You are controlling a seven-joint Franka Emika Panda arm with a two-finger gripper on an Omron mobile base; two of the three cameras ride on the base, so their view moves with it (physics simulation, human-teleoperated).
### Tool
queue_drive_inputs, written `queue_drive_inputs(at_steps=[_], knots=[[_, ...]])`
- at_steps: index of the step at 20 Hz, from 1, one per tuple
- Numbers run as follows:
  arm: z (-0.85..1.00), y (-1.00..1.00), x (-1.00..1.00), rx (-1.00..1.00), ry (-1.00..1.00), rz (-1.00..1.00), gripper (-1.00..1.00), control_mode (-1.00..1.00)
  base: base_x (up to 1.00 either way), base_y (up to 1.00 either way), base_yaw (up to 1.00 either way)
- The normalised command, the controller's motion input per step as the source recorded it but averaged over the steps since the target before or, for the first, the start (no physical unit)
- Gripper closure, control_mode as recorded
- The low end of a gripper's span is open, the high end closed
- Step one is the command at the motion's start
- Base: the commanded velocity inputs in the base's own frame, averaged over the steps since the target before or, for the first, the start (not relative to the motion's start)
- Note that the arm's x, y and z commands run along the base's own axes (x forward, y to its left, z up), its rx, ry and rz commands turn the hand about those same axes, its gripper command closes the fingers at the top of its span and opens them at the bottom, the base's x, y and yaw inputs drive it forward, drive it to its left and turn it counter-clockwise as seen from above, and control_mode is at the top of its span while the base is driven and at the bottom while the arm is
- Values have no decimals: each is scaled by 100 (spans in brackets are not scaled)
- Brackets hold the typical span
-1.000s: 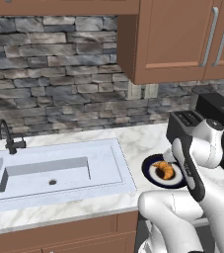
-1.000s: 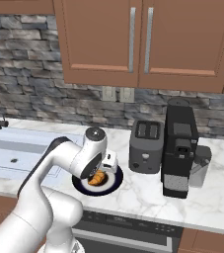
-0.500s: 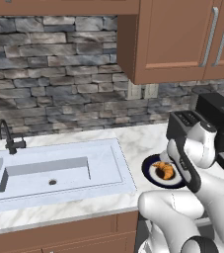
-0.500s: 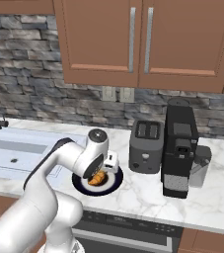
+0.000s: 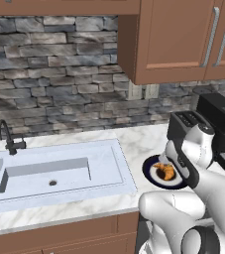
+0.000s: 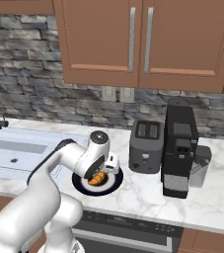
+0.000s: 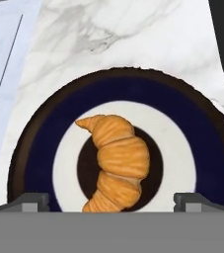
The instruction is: Pick the croissant and place it on the pan. Then turn on the stove to warm the croissant.
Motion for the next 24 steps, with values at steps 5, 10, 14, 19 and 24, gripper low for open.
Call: queue_drive_inputs(at_steps=[5,10,14,19,24], knots=[[-18,0,5,0,0,0,-100,-100,0,0,0],[-16,0,2,0,0,0,-100,-100,0,0,0],[-19,0,0,-1,0,0,-100,-100,0,0,0],[-15,0,4,-5,0,0,-100,-100,0,0,0],[-7,0,9,-5,0,0,-100,-100,0,0,0]])
